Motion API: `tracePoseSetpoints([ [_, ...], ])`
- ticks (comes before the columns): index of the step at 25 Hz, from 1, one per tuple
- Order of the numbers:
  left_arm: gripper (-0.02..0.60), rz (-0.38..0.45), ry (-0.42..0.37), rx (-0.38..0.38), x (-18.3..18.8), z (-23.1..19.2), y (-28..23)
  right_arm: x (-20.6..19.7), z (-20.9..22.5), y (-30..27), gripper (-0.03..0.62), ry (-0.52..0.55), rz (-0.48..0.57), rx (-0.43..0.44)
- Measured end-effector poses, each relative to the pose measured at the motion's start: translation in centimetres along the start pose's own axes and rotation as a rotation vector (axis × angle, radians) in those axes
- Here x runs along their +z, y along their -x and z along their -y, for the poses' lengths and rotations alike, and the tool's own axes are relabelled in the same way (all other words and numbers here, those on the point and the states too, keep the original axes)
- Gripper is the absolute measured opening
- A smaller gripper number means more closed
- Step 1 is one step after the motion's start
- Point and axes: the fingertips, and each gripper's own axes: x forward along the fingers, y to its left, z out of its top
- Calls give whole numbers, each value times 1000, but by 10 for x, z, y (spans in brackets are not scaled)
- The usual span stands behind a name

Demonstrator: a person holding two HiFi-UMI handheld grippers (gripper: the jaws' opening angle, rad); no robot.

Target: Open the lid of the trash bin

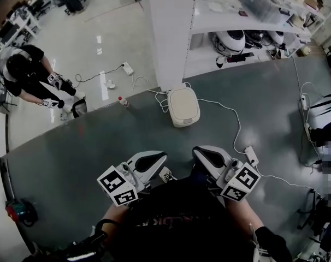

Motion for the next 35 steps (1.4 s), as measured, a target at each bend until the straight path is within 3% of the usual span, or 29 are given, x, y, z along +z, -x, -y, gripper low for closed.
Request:
tracePoseSetpoints([
  [19,3,-11,43,15,-7,-17,-1,-4,26,-9,7,-47,-18,-51],
  [28,3,-60,50,5,-15,-31,-26,-4,90,-5,8,-54,-50,-170],
  [35,3,-92,104,16,-31,-48,-57,-39,165,-4,31,-75,-126,-245],
])
